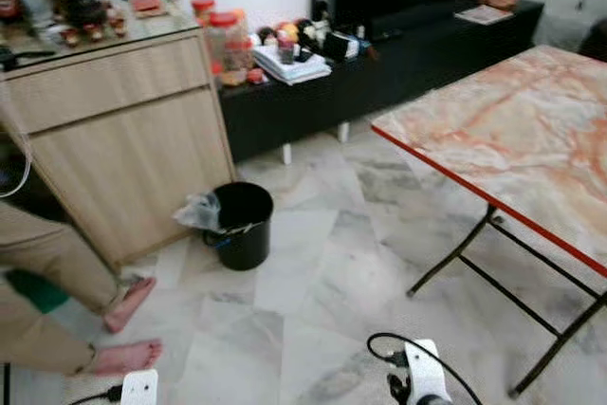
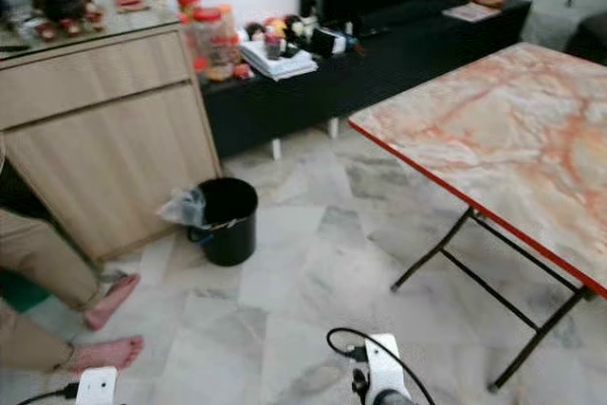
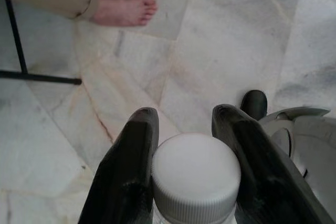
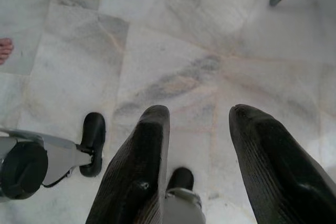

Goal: Picking trash to rubbish bin

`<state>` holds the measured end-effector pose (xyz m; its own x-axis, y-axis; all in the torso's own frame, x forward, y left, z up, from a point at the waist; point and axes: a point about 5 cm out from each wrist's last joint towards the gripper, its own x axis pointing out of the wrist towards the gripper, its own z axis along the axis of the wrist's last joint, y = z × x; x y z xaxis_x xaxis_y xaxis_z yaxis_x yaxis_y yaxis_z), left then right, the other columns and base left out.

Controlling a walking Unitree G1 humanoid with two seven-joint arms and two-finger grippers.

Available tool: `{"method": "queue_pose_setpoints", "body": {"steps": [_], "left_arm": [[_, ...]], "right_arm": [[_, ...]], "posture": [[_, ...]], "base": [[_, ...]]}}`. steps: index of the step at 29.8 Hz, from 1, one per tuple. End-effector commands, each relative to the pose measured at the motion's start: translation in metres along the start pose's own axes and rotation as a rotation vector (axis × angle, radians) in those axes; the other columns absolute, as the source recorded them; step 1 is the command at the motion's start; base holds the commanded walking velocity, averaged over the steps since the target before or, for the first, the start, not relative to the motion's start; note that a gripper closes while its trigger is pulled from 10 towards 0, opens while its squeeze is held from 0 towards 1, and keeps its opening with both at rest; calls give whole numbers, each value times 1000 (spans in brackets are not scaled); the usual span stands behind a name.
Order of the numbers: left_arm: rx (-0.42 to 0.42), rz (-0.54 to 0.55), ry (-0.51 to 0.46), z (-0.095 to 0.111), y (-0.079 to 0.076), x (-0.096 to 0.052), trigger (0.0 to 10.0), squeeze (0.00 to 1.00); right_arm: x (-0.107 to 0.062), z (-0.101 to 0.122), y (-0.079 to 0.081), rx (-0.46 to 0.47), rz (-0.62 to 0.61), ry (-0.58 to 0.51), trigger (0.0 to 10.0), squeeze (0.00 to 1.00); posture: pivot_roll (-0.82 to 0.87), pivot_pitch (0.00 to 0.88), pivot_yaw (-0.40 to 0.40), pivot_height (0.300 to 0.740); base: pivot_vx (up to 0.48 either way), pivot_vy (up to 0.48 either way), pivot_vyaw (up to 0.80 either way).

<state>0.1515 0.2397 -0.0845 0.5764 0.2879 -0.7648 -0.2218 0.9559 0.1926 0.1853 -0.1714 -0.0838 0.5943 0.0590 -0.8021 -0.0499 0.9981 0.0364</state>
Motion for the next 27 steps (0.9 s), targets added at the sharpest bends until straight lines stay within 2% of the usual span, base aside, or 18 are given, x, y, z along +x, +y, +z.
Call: {"method": "queue_pose_setpoints", "body": {"steps": [1, 17, 27], "left_arm": [[20, 21, -14, 4, 4, 1, 10000, 0], [19, 26, -12, 3, 3, 1, 10000, 0], [17, 27, -13, 3, 3, 1, 10000, 0]], "right_arm": [[1, 3, 2, 15, 4, -16, 10000, 0], [1, 1, 5, -10, 17, -9, 10000, 0], [0, 0, 4, -24, 9, -1, 10000, 0]], "posture": [[39, 4, 2, 740], [42, 23, 0, 740], [45, 26, -2, 740]], "base": [[424, 0, 0], [436, 0, 0], [436, 0, 699]]}}
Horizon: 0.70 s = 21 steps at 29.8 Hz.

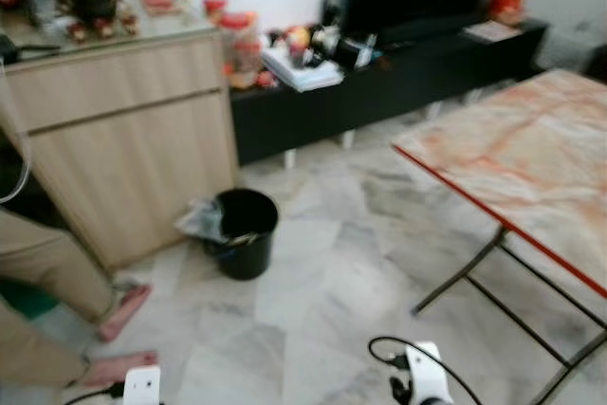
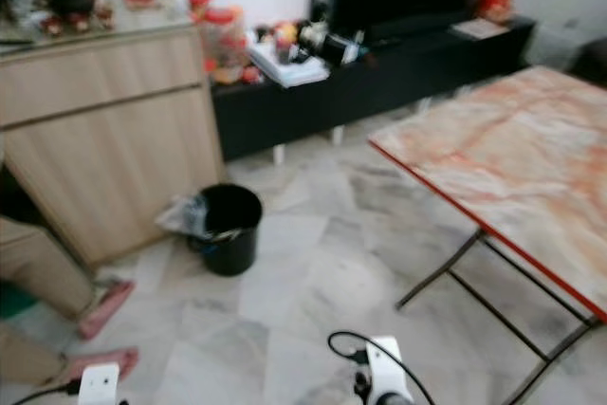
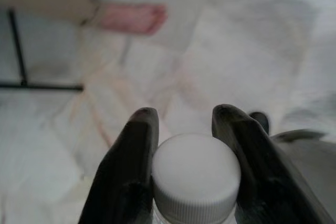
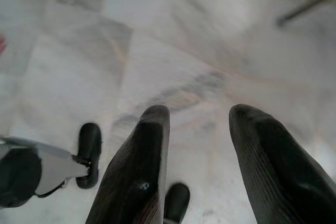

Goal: Picking trash to rubbish bin

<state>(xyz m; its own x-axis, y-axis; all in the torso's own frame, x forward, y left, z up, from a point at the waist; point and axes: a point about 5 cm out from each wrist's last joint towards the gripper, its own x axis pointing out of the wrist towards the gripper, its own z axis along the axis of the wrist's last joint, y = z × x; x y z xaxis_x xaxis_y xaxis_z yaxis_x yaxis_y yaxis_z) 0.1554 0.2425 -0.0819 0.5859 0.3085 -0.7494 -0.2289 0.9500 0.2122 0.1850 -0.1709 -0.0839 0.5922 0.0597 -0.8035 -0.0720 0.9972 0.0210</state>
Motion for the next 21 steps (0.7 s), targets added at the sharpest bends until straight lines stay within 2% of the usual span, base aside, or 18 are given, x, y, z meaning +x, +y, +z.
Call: {"method": "queue_pose_setpoints", "body": {"steps": [1, 5, 13, 21], "left_arm": [[11, 7, 6, -2, 1, 0, 10000, 0], [9, 7, 6, -2, 0, -1, 10000, 0], [5, 7, 7, -3, -1, -1, 10000, 0], [5, 8, 8, -3, -2, -1, 10000, 0]], "right_arm": [[0, 0, 4, 4, 8, -4, 10000, 0], [0, 0, 3, 3, 10, -7, 10000, 0], [1, 1, 4, -5, 12, -9, 10000, 0], [1, 2, 3, 15, 8, -11, 10000, 0]], "posture": [[45, 26, -2, 740], [46, 27, -6, 740], [47, 29, -12, 740], [47, 29, -12, 740]], "base": [[435, 0, 688], [438, 0, 0], [436, 0, 665], [436, 0, 0]]}}
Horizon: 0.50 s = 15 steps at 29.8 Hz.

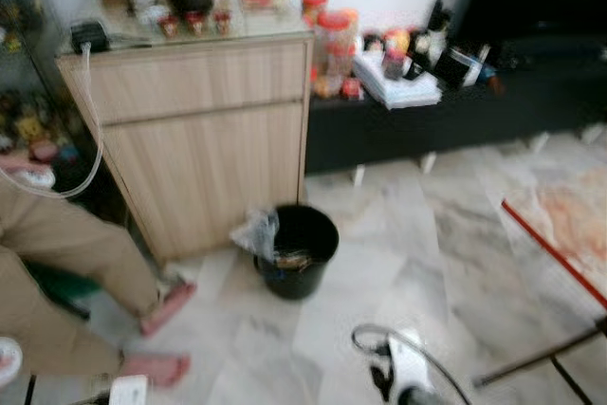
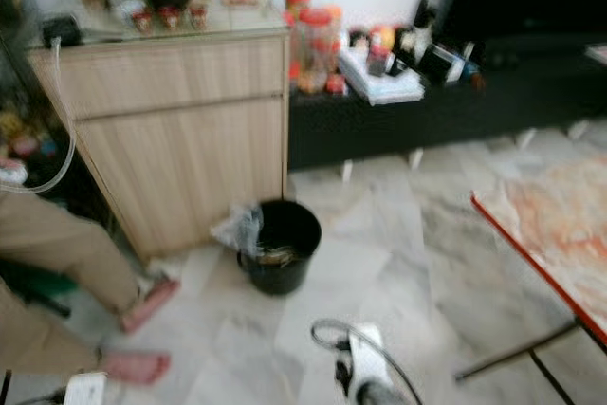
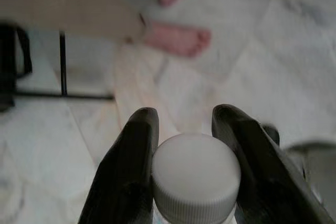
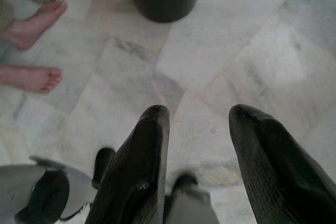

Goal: Picking trash to rubbish bin

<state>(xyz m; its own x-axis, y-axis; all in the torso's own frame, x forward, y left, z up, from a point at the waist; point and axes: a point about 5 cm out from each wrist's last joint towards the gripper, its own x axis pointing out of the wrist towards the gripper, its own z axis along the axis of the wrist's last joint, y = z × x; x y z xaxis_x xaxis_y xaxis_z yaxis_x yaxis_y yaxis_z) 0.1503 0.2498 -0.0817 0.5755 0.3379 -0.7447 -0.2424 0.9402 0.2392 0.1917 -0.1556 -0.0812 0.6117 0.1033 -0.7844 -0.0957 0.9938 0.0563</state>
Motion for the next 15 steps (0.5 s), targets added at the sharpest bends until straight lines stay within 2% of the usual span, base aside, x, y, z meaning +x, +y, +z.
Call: {"method": "queue_pose_setpoints", "body": {"steps": [1, 6, 10, 15], "left_arm": [[-1, -23, 4, 0, -10, -1, 10000, 0], [-1, -23, 4, -1, -10, -1, 10000, 0], [1, -22, 3, 0, -9, -1, 10000, 0], [0, -20, 3, 0, -9, 0, 10000, 0]], "right_arm": [[-3, -6, -12, 15, -36, 19, 10000, 0], [-3, -6, -12, 18, -37, 21, 10000, 0], [-3, -6, -11, 20, -30, 23, 10000, 0], [-2, -6, -10, 14, -29, 19, 10000, 0]], "posture": [[48, 31, -12, 740], [49, 31, -12, 740], [49, 31, -12, 740], [51, 32, -10, 740]], "base": [[439, 0, 0], [435, 0, 0], [439, 0, -800], [438, 0, 0]]}}
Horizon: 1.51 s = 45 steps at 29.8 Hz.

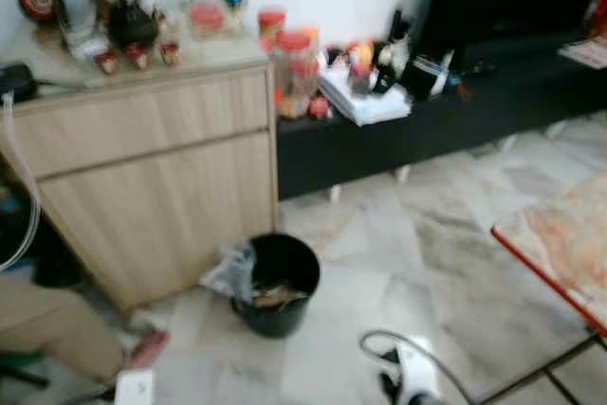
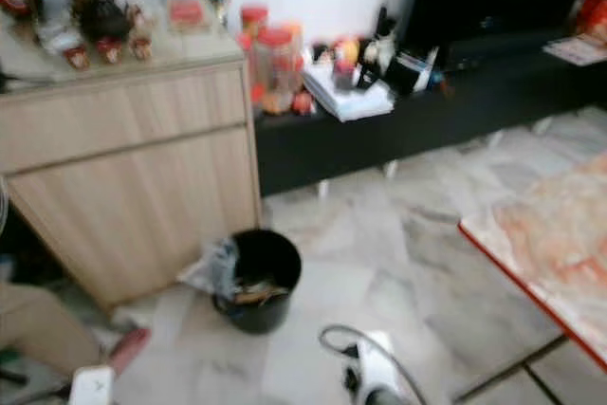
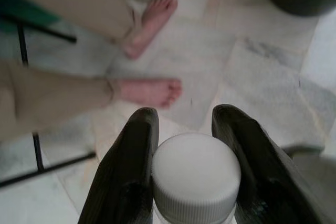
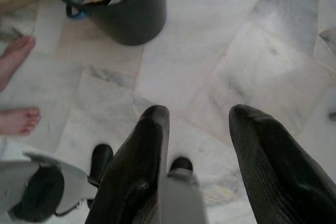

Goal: Picking trash to rubbish bin

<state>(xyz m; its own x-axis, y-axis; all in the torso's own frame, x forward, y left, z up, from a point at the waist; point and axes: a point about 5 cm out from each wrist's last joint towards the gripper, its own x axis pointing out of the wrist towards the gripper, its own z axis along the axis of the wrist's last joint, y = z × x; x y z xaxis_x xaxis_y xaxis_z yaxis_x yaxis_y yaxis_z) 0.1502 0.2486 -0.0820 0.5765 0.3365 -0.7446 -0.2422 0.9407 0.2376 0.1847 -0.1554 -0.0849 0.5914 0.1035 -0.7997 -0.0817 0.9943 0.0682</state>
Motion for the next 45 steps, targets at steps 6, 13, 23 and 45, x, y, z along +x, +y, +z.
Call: {"method": "queue_pose_setpoints", "body": {"steps": [6, 13, 23, 45], "left_arm": [[2, -18, 2, 1, -7, 0, 10000, 0], [1, -17, -2, 2, -7, 0, 10000, 0], [-1, -16, -2, 2, -7, 0, 10000, 0], [38, 2, -264, 58, -9, 6, 10000, 0]], "right_arm": [[-1, 3, -10, 1, -31, -13, 10000, 0], [-1, 3, -10, -18, -25, -14, 10000, 0], [-1, 3, -10, -14, -31, -21, 10000, 0], [4, 39, -1, -57, 25, -132, 10000, 0]], "posture": [[51, 32, -10, 740], [51, 33, -9, 740], [52, 36, -12, 740], [51, 36, -12, 740]], "base": [[435, 0, 0], [436, 0, 0], [436, 0, 491], [202, 0, 0]]}}
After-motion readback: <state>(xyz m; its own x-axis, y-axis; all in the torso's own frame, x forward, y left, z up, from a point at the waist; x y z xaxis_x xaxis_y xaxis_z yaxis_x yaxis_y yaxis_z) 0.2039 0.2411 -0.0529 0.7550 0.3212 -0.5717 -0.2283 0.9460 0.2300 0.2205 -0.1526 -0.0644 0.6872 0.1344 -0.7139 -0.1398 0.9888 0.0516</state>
